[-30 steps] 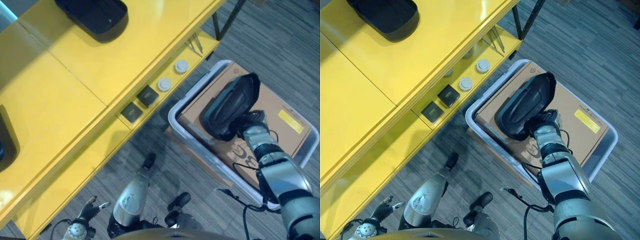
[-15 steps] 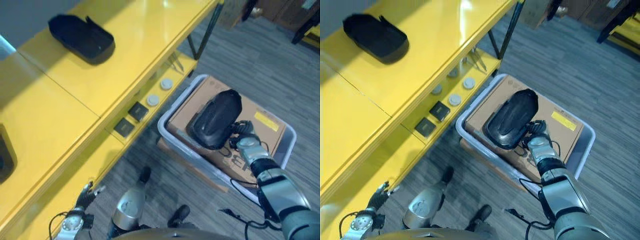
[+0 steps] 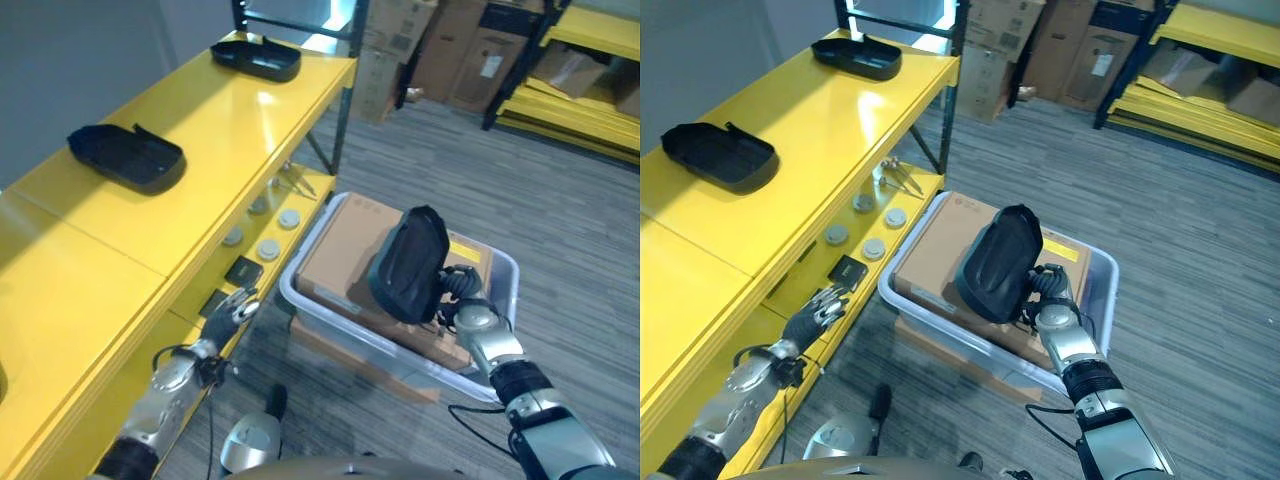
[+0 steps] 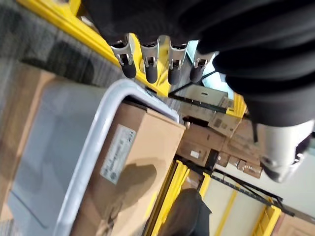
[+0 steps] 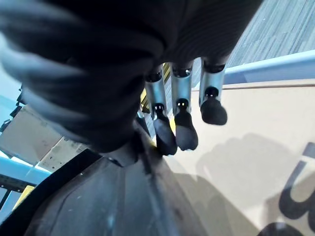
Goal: Move parts from the plastic box to the shelf.
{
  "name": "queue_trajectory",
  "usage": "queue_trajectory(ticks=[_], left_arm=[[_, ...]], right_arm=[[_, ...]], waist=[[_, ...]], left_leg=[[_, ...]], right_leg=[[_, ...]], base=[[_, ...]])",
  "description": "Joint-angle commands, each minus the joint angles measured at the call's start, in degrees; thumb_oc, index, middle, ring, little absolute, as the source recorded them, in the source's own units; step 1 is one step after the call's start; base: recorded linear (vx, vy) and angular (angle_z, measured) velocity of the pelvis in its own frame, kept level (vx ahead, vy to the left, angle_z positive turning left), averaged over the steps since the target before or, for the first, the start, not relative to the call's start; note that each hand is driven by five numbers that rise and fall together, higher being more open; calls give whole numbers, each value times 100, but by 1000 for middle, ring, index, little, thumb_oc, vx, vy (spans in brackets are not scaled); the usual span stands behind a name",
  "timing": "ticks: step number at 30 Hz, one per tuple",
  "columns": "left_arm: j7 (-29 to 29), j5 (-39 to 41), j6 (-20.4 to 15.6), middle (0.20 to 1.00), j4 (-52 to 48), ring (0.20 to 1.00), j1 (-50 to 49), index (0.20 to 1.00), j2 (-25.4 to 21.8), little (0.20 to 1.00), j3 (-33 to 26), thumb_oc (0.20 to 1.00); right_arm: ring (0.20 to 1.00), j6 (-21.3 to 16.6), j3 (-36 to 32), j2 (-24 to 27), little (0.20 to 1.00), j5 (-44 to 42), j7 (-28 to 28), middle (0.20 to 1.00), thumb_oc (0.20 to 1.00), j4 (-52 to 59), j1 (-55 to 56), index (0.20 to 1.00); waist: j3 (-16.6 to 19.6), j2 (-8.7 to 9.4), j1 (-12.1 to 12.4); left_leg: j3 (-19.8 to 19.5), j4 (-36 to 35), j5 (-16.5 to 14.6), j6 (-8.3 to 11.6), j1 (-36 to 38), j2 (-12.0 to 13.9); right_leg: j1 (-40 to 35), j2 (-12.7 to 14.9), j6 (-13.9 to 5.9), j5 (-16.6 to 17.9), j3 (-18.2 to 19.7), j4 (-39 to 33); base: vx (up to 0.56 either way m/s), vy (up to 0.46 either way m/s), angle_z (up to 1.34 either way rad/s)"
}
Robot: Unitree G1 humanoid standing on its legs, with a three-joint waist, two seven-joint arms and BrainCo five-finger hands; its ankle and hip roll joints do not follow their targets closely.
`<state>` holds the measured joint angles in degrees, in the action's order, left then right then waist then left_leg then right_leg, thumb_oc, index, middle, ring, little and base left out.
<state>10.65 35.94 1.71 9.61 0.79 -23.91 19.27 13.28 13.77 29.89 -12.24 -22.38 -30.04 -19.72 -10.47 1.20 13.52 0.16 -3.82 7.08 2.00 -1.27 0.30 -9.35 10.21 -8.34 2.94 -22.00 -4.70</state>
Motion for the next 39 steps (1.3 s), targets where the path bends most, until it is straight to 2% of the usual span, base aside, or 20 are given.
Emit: queue_trajectory(ticks=[1, 5, 9, 12, 17, 19, 22, 31, 36, 39], left_arm=[[-264, 284, 361, 1000, 282, 1000, 721, 1000, 241, 1000, 492, 1000], [-590, 479, 410, 1000, 617, 1000, 1503, 1000, 527, 1000, 687, 1000], [-869, 837, 558, 1000, 798, 1000, 2253, 1000, 930, 1000, 794, 1000], [-903, 698, 669, 1000, 855, 1000, 2546, 1000, 1093, 1000, 898, 1000], [-1181, 494, 1027, 1000, 1031, 1000, 3024, 1000, 1310, 1000, 1223, 1000], [-1280, 416, 1346, 1000, 1079, 1000, 3197, 1000, 1389, 1000, 1359, 1000], [-1511, 376, 1756, 1000, 1145, 1000, 3375, 1000, 1434, 1000, 1491, 1000], [-1983, 177, 2344, 1000, 1701, 1000, 3513, 1000, 1386, 1000, 1508, 1000], [-1938, 169, 2487, 1000, 2167, 1000, 3379, 1000, 1338, 1000, 1399, 1000], [-1860, 170, 2382, 1000, 2281, 1000, 3346, 1000, 1337, 1000, 1374, 1000]], right_arm=[[200, -259, 266, 307, 200, 229, 163, 200, 200, 282, -457, 200], [200, -80, 513, 155, 200, 190, 317, 200, 200, 423, -749, 200], [200, -107, 776, -178, 200, 202, 389, 200, 200, 328, -1009, 200], [200, -145, 921, -335, 200, 202, 458, 200, 200, 274, -1147, 200], [200, -67, 1235, -554, 200, 245, 631, 200, 200, 169, -1532, 200], [200, -3, 1403, -641, 200, 291, 738, 200, 200, 126, -1704, 200], [200, 46, 1573, -741, 200, 387, 859, 200, 200, 101, -1846, 200], [200, 196, 1768, -809, 200, 401, 919, 200, 200, -18, -2058, 200], [200, 210, 1860, -765, 200, 408, 934, 200, 200, -154, -2073, 200], [200, 218, 1896, -770, 200, 362, 913, 200, 200, -186, -2082, 200]], waist=[[513, -93, -34], [589, -98, -282], [665, -114, -483], [696, -120, -560], [764, -130, -669], [797, -142, -709], [816, -160, -738], [868, -191, -718], [877, -202, -663], [872, -201, -640]], left_leg=[[218, -26, -481, 204, 275, 498], [382, -43, -485, 226, 364, 552], [517, -50, -494, 238, 461, 599], [553, -48, -497, 245, 500, 620], [598, -31, -512, 261, 549, 635], [627, -29, -519, 262, 579, 639], [640, -18, -531, 253, 607, 628], [617, -26, -549, 252, 627, 600], [584, -34, -539, 251, 622, 591], [568, -35, -536, 253, 620, 580]], right_leg=[[344, 151, -291, 80, 132, 92], [356, 131, -299, 98, 276, 57], [357, 119, -305, 107, 388, 53], [359, 115, -308, 108, 423, 66], [372, 103, -317, 91, 493, 99], [364, 95, -313, 81, 522, 102], [359, 89, -315, 73, 555, 115], [338, 97, -345, 95, 552, 62], [329, 112, -358, 114, 513, 45], [323, 122, -368, 124, 494, 41]], base=[[37, -18, -33], [28, -5, -22], [35, -5, -20], [27, -7, -13], [29, -5, -7], [44, 7, -14], [26, 4, -7], [0, -1, -2], [-5, -4, 1], [-2, -3, 1]])
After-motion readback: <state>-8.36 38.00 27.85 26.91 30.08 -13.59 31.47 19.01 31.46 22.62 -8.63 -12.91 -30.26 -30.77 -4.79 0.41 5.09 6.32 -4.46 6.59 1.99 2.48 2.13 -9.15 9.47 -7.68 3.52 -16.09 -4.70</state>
